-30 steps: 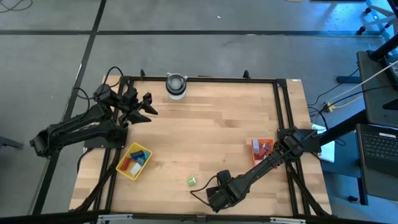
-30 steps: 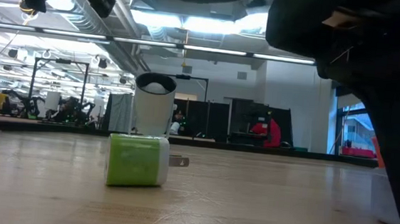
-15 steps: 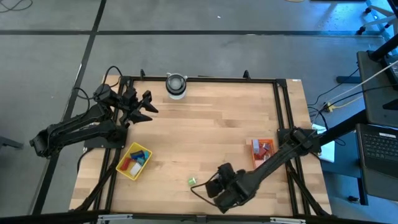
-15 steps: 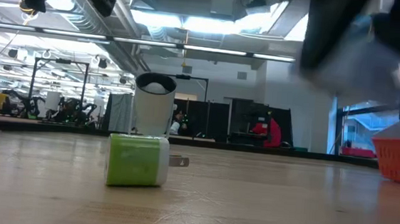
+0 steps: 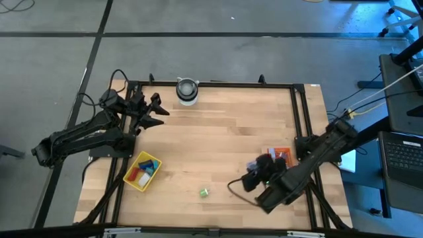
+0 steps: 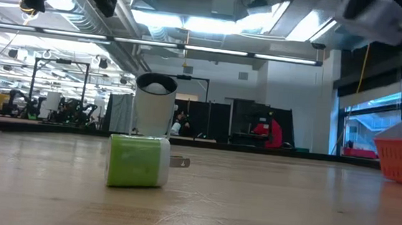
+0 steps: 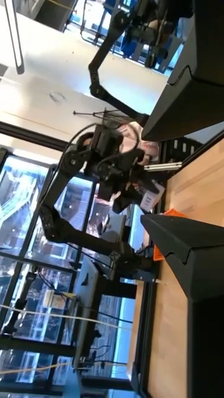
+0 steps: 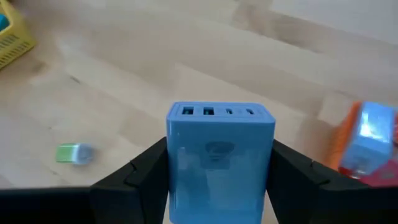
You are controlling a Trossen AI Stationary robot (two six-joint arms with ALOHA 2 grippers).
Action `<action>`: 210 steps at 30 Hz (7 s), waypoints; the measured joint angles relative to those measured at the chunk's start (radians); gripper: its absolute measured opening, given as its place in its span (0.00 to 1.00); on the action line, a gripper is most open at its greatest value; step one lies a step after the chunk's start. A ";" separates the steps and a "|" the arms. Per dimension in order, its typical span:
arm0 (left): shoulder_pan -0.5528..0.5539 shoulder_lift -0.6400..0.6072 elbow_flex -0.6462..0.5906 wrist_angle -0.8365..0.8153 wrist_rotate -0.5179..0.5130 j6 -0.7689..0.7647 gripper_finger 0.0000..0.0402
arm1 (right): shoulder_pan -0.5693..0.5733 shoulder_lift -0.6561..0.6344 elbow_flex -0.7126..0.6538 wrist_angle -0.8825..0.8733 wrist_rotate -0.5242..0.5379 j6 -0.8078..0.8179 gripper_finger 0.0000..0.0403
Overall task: Pick & Place Office items
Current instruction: Put the white charger adapter into the orange basket, then put the green charger adapter into the orange basket
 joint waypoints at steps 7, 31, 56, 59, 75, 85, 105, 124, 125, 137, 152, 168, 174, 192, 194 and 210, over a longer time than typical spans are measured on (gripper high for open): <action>0.000 0.000 0.000 -0.001 -0.014 0.000 0.50 | 0.051 -0.221 -0.283 0.019 -0.035 0.106 0.52; 0.001 0.075 0.000 -0.010 -0.180 0.062 0.50 | 0.120 -0.675 -0.750 0.117 -0.228 0.223 0.52; -0.020 0.103 0.000 0.019 -0.188 0.044 0.50 | 0.045 -0.668 -0.830 0.243 -0.304 0.165 0.52; -0.020 0.102 0.000 0.018 -0.188 0.044 0.50 | 0.045 -0.668 -0.830 0.243 -0.302 0.156 0.53; -0.020 0.102 0.000 0.018 -0.180 0.039 0.50 | 0.043 -0.668 -0.830 0.245 -0.324 0.149 0.68; -0.019 0.102 0.000 0.018 -0.176 0.025 0.50 | 0.043 -0.668 -0.722 0.114 -0.291 0.083 0.67; -0.019 0.102 0.000 0.057 -0.181 0.005 0.50 | -0.163 -0.466 -0.396 0.655 -0.113 -0.956 0.28; -0.018 0.102 0.000 0.067 -0.182 -0.026 0.50 | -0.306 -0.133 -0.204 0.783 -0.529 -1.449 0.51; -0.018 0.102 0.000 0.067 -0.182 -0.026 0.50 | -0.306 -0.116 -0.199 0.812 -0.552 -1.470 0.52; -0.018 0.102 0.000 0.063 -0.181 -0.033 0.50 | -0.320 0.115 -0.078 0.924 -0.520 -1.510 0.58; -0.019 0.103 0.000 0.036 -0.177 -0.028 0.50 | -0.330 0.333 -0.011 1.081 -0.695 -1.529 0.58; -0.019 0.103 0.000 0.032 -0.177 -0.025 0.50 | -0.337 0.431 -0.012 1.141 -0.718 -1.552 0.58; -0.019 0.103 0.000 0.032 -0.177 -0.024 0.50 | -0.338 0.431 -0.012 1.144 -0.719 -1.553 0.58; -0.019 0.103 0.000 0.033 -0.177 -0.017 0.50 | -0.340 0.493 -0.012 1.183 -0.764 -1.530 0.44; -0.019 0.102 0.000 0.033 -0.177 -0.017 0.50 | -0.340 0.493 -0.012 1.182 -0.764 -1.534 0.38; -0.019 0.101 0.000 0.034 -0.175 -0.018 0.50 | -0.352 0.428 -0.015 1.065 -0.799 -1.611 0.33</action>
